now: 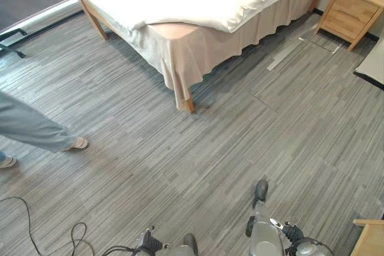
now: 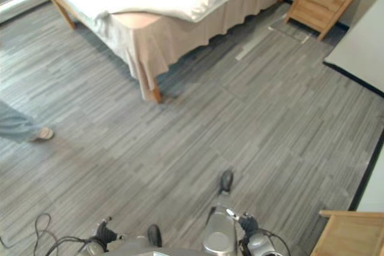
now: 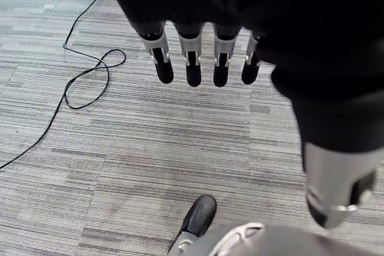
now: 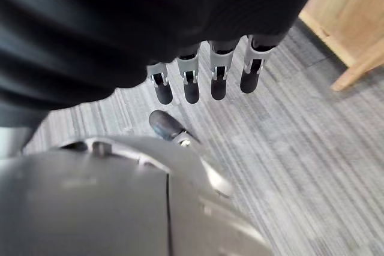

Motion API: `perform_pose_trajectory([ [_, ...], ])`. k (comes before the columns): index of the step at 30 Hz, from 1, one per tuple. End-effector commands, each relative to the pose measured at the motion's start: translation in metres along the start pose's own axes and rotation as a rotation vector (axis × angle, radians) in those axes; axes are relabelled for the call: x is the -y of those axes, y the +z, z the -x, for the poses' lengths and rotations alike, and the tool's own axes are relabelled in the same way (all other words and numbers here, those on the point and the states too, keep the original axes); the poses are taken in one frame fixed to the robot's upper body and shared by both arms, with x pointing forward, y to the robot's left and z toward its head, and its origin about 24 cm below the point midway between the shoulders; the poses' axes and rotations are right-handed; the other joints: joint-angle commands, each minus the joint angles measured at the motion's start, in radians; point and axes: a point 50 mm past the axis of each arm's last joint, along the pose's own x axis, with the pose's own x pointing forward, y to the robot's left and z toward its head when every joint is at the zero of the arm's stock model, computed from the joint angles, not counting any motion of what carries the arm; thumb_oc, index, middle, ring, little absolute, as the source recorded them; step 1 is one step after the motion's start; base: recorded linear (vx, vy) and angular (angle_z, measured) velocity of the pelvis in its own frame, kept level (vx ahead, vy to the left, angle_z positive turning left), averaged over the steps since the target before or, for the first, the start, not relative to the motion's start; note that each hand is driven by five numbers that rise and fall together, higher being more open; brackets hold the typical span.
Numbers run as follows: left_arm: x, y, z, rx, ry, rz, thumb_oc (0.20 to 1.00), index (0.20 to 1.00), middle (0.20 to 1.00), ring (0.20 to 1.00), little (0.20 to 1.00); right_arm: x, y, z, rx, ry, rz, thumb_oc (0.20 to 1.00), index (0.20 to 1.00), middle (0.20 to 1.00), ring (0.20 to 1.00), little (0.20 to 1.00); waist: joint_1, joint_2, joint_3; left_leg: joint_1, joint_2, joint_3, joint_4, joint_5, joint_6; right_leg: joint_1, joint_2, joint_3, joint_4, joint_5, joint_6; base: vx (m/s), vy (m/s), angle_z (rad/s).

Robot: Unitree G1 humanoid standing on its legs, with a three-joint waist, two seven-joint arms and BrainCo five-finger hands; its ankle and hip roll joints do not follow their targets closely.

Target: Tidy up the quilt and then pick up the clothes from the bed and put them into the laundry hamper.

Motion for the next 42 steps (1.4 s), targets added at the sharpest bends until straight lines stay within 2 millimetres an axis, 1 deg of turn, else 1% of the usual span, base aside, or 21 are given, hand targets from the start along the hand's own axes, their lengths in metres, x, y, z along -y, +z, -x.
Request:
perform_pose_trajectory([
  [1, 0.010, 0.015, 0.001, 0.065, -0.020, -0.021, 1.000, 1.000, 1.000, 1.000, 1.000, -0.027, -0.013, 0.009, -0.014, 0.099, 0.057, 1.000, 1.000, 1.000, 1.000, 1.000, -0.026, 0.024, -0.001, 0.154, 0.088, 0.006, 0.043, -0.131, -0.032, 0.030, 0.049, -0.012, 0.085, 0.067, 0.032, 0.60, -0.361, 0.13],
  [2, 0.007, 0.014, 0.000, 0.059, -0.004, 0.001, 1.000, 1.000, 1.000, 1.000, 1.000, -0.026, -0.007, 0.009, 0.013, 0.101, 0.061, 1.000, 1.000, 1.000, 1.000, 1.000, -0.032, 0.037, -0.010, 0.137, 0.141, 0.004, 0.147, -0.053, -0.053, 0.028, 0.087, -0.016, 0.114, 0.053, 0.008, 0.49, -0.486, 0.18],
  [3, 0.005, 0.015, 0.000, 0.056, 0.012, 0.041, 1.000, 1.000, 1.000, 1.000, 1.000, -0.026, -0.003, 0.009, 0.044, 0.113, 0.117, 1.000, 1.000, 1.000, 1.000, 1.000, -0.012, 0.043, -0.002, 0.004, 0.236, -0.018, 0.450, 0.120, -0.041, 0.088, 0.167, -0.051, 0.118, 0.005, -0.065, 0.62, -0.662, 0.19],
  [4, 0.000, 0.018, 0.000, 0.072, 0.036, 0.059, 1.000, 1.000, 1.000, 1.000, 1.000, -0.021, 0.006, 0.008, 0.087, 0.096, 0.129, 1.000, 1.000, 1.000, 1.000, 1.000, 0.009, 0.046, 0.020, -0.092, 0.270, -0.072, 0.651, 0.175, -0.028, 0.138, 0.206, -0.067, 0.111, -0.023, -0.095, 0.56, -0.673, 0.10],
  [6, -0.007, 0.024, -0.001, 0.092, 0.068, 0.086, 1.000, 1.000, 1.000, 1.000, 1.000, -0.015, 0.017, 0.007, 0.129, 0.073, 0.133, 1.000, 1.000, 1.000, 1.000, 1.000, 0.020, 0.038, 0.038, -0.132, 0.285, -0.071, 0.747, 0.197, -0.003, 0.181, 0.232, -0.082, 0.097, -0.040, -0.125, 0.28, -0.343, -0.51],
  [8, -0.020, 0.033, -0.002, 0.126, 0.128, 0.107, 1.000, 1.000, 1.000, 1.000, 1.000, 0.001, 0.036, 0.004, 0.197, 0.027, 0.160, 1.000, 1.000, 1.000, 1.000, 1.000, 0.070, -0.002, 0.074, -0.281, 0.272, -0.077, 0.924, 0.112, 0.027, 0.258, 0.247, -0.079, 0.060, -0.072, -0.150, 0.45, -0.301, -0.55],
  [9, -0.028, 0.033, -0.002, 0.143, 0.166, 0.120, 1.000, 1.000, 1.000, 1.000, 1.000, 0.013, 0.050, 0.005, 0.260, -0.012, 0.170, 1.000, 1.000, 1.000, 1.000, 1.000, 0.116, -0.020, 0.080, -0.392, 0.207, -0.047, 0.884, 0.023, 0.009, 0.337, 0.261, -0.072, 0.006, -0.107, -0.141, 0.63, -0.149, 0.11],
  [10, -0.028, 0.032, -0.001, 0.147, 0.167, 0.123, 1.000, 1.000, 1.000, 1.000, 1.000, 0.012, 0.050, 0.005, 0.265, -0.007, 0.173, 1.000, 1.000, 1.000, 1.000, 1.000, 0.133, -0.026, 0.070, -0.438, 0.184, -0.017, 0.812, 0.007, 0.008, 0.367, 0.263, -0.060, -0.005, -0.120, -0.135, 0.44, -0.065, 0.27],
  [13, -0.024, 0.025, 0.000, 0.124, 0.165, 0.119, 1.000, 1.000, 1.000, 1.000, 1.000, 0.010, 0.042, 0.004, 0.231, -0.003, 0.170, 1.000, 1.000, 1.000, 1.000, 1.000, 0.159, -0.030, 0.044, -0.462, 0.144, 0.089, 0.549, 0.017, 0.021, 0.418, 0.271, -0.060, -0.005, -0.160, -0.117, 0.42, 0.072, -0.07],
  [16, -0.020, 0.002, 0.000, 0.013, 0.166, 0.125, 1.000, 1.000, 1.000, 1.000, 1.000, 0.002, 0.016, 0.002, 0.121, -0.003, 0.201, 1.000, 1.000, 1.000, 1.000, 1.000, 0.148, -0.041, 0.012, -0.419, 0.122, 0.316, 0.316, 0.073, 0.023, 0.497, 0.311, -0.083, -0.001, -0.210, -0.117, 0.63, 0.131, 0.14],
  [18, -0.018, -0.008, 0.001, -0.045, 0.157, 0.157, 1.000, 1.000, 1.000, 1.000, 1.000, -0.014, 0.020, 0.002, 0.116, 0.044, 0.218, 1.000, 1.000, 1.000, 1.000, 1.000, 0.136, -0.054, -0.015, -0.304, 0.049, 0.332, 0.177, 0.051, 0.070, 0.477, 0.311, -0.096, 0.130, -0.192, -0.080, 0.57, 0.246, 0.22],
  [19, -0.017, -0.007, 0.000, -0.052, 0.153, 0.153, 1.000, 1.000, 1.000, 1.000, 1.000, -0.021, 0.032, 0.001, 0.140, 0.054, 0.188, 1.000, 1.000, 1.000, 1.000, 1.000, 0.115, -0.054, -0.004, -0.213, 0.029, 0.357, 0.118, 0.022, 0.095, 0.398, 0.269, -0.142, 0.426, -0.134, 0.033, 0.38, 0.197, -0.22],
  [20, -0.025, 0.000, -0.003, -0.044, 0.174, 0.167, 1.000, 1.000, 1.000, 1.000, 1.000, -0.020, 0.052, -0.002, 0.191, 0.049, 0.159, 1.000, 1.000, 1.000, 1.000, 1.000, 0.071, -0.025, 0.034, -0.153, 0.033, 0.332, 0.074, 0.022, 0.099, 0.200, 0.192, -0.116, 0.689, -0.066, 0.073, 0.37, 0.183, 0.07],
  [21, -0.025, 0.001, -0.003, -0.042, 0.175, 0.168, 1.000, 1.000, 1.000, 1.000, 1.000, -0.019, 0.053, -0.002, 0.193, 0.048, 0.158, 1.000, 1.000, 1.000, 1.000, 1.000, 0.070, -0.029, 0.034, -0.155, 0.027, 0.332, 0.071, 0.023, 0.101, 0.192, 0.184, -0.115, 0.701, -0.072, 0.073, 0.33, -0.022, 0.43],
  [22, -0.031, 0.004, -0.004, -0.028, 0.188, 0.182, 1.000, 1.000, 1.000, 1.000, 1.000, -0.021, 0.054, -0.001, 0.194, 0.053, 0.155, 1.000, 1.000, 1.000, 1.000, 1.000, 0.049, -0.017, 0.034, -0.133, 0.033, 0.289, 0.055, 0.021, 0.087, 0.183, 0.123, -0.104, 0.568, -0.110, 0.049, 0.33, -0.188, 1.20],
  [25, -0.032, 0.011, -0.005, 0.002, 0.186, 0.165, 1.000, 1.000, 1.000, 1.000, 1.000, -0.019, 0.052, -0.002, 0.187, 0.054, 0.154, 1.000, 1.000, 1.000, 1.000, 1.000, 0.029, -0.006, 0.023, -0.131, 0.047, 0.237, 0.035, 0.031, 0.071, 0.192, 0.109, -0.022, 0.320, -0.096, -0.010, 0.31, -0.269, 1.30],
  [26, -0.034, 0.013, -0.005, 0.015, 0.175, 0.140, 1.000, 1.000, 1.000, 1.000, 1.000, -0.019, 0.043, -0.002, 0.151, 0.067, 0.176, 1.000, 1.000, 1.000, 1.000, 1.000, 0.020, -0.015, 0.013, -0.112, 0.050, 0.175, 0.019, 0.022, 0.058, 0.204, 0.092, 0.128, 0.142, -0.059, -0.009, 0.34, -0.290, 1.35],
  [27, -0.035, 0.016, -0.006, 0.030, 0.171, 0.120, 1.000, 1.000, 1.000, 1.000, 1.000, -0.021, 0.035, -0.002, 0.119, 0.067, 0.162, 1.000, 1.000, 1.000, 1.000, 1.000, 0.025, -0.033, 0.003, -0.111, 0.040, 0.135, 0.031, 0.008, 0.061, 0.229, 0.090, 0.176, 0.118, -0.069, -0.004, 0.44, -0.415, 1.63],
  [37, -0.041, 0.023, -0.002, 0.092, 0.262, 0.313, 1.000, 1.000, 1.000, 1.000, 1.000, -0.024, 0.036, 0.003, 0.177, 0.100, 0.254, 1.000, 1.000, 1.000, 1.000, 1.000, 0.067, -0.053, -0.035, -0.106, 0.109, 0.053, 0.025, 0.052, 0.005, 0.324, 0.177, 0.122, -0.005, -0.044, -0.026, 0.15, -0.262, 0.58],
  [41, -0.084, 0.061, 0.011, 0.314, 0.436, 0.414, 1.000, 1.000, 1.000, 1.000, 1.000, -0.013, 0.029, 0.008, 0.202, 0.049, 0.239, 1.000, 1.000, 1.000, 1.000, 1.000, 0.064, -0.047, -0.014, -0.151, 0.107, 0.071, 0.102, 0.036, 0.009, 0.359, 0.171, 0.049, -0.005, -0.067, -0.035, -0.03, -0.039, 0.20],
  [42, -0.111, 0.085, 0.029, 0.479, 0.533, 0.410, 1.000, 1.000, 1.000, 1.000, 1.000, -0.013, 0.026, 0.012, 0.211, 0.040, 0.208, 1.000, 1.000, 1.000, 1.000, 1.000, 0.056, -0.036, -0.023, -0.143, 0.103, 0.092, 0.070, 0.049, 0.004, 0.368, 0.171, 0.035, -0.005, -0.066, -0.033, 0.03, 0.040, 0.49],
])
